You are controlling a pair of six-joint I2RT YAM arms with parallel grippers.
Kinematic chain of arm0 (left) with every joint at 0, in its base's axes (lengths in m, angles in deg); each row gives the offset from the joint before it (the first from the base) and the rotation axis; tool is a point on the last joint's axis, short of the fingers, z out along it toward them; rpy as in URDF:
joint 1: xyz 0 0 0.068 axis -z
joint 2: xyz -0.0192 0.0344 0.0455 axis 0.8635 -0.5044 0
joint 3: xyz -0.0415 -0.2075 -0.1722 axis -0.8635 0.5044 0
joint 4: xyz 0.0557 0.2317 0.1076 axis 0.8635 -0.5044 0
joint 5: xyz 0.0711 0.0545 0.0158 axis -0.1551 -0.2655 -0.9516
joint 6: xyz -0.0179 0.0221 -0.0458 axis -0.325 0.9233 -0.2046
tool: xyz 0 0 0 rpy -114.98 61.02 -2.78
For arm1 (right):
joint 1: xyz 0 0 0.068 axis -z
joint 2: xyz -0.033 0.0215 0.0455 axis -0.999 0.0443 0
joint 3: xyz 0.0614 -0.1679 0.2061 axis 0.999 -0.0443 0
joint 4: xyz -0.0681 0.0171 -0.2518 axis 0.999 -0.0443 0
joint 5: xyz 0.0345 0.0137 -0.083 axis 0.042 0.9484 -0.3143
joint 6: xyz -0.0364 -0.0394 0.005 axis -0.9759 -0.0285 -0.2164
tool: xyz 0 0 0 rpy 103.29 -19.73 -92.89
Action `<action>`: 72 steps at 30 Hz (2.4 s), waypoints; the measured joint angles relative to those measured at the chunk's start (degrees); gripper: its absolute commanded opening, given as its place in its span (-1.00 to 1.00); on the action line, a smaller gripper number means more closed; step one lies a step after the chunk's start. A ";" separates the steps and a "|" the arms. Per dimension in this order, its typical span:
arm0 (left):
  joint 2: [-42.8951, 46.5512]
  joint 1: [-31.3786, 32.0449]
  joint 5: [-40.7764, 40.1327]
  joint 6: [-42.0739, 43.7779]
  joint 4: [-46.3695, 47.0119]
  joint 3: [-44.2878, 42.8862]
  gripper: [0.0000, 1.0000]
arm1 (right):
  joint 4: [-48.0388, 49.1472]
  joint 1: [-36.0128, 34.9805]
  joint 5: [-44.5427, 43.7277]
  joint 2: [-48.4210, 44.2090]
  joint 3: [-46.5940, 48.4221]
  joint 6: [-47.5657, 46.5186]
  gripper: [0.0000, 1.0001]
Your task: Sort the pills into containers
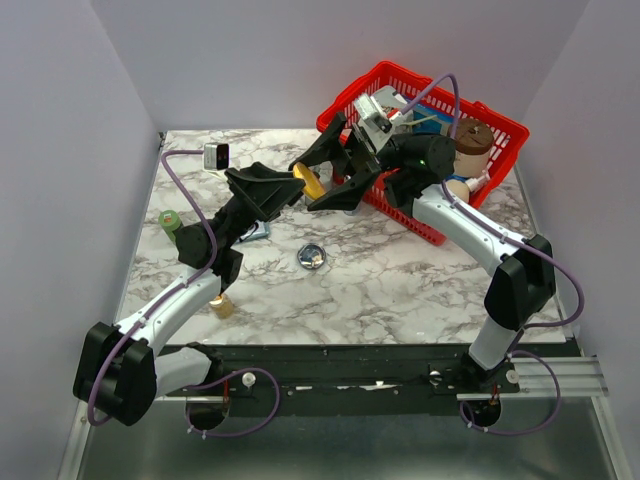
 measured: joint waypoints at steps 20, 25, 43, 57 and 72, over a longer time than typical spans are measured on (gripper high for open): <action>-0.44 -0.31 2.36 -0.42 -0.09 0.00 -0.05 | -12.24 0.31 3.13 -1.11 1.77 -6.75 0.99; -0.44 -0.68 2.71 -0.63 -0.09 0.00 -0.06 | -15.39 0.33 3.56 -1.31 2.49 -8.52 0.89; -0.55 -1.53 3.23 -1.29 -0.20 0.02 -0.16 | -17.51 0.68 4.42 -1.88 2.71 -9.20 0.04; -0.76 -2.12 4.20 -3.45 0.00 0.37 -0.24 | -14.32 0.74 4.63 -1.29 2.67 -2.91 -0.13; -1.53 -3.63 5.66 -6.54 0.57 1.14 -0.31 | -10.78 0.74 2.32 -0.85 0.37 1.03 -0.20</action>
